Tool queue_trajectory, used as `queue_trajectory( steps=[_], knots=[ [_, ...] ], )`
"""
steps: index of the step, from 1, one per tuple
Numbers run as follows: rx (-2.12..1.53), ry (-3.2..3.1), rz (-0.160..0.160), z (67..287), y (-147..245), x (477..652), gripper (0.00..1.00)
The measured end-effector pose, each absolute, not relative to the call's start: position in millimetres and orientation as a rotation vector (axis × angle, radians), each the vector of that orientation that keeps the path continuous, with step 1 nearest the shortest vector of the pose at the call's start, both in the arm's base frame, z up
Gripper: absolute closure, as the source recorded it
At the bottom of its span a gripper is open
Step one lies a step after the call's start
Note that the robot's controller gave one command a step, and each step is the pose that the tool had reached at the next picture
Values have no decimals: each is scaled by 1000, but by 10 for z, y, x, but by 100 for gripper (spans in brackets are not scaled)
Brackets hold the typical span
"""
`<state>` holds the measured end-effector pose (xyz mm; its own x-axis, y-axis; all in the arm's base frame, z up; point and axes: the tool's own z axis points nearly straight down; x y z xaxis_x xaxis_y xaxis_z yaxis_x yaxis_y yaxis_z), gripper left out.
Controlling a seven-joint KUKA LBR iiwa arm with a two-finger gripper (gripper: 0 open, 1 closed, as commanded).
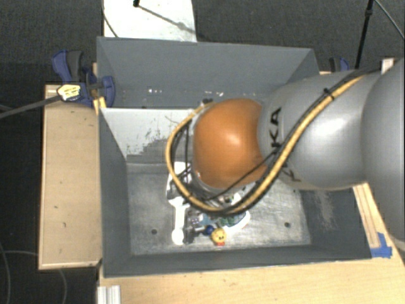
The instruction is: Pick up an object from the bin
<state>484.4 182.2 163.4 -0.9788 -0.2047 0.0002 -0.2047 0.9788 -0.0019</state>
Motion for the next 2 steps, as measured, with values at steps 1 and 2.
queue_trajectory(
  steps=[1, 2],
  knots=[
    [513, -3105, -2, 1453, 1956, 4958, 0],
    [895, -3015, -2, 1076, 1880, 5003, 0]
  ],
)
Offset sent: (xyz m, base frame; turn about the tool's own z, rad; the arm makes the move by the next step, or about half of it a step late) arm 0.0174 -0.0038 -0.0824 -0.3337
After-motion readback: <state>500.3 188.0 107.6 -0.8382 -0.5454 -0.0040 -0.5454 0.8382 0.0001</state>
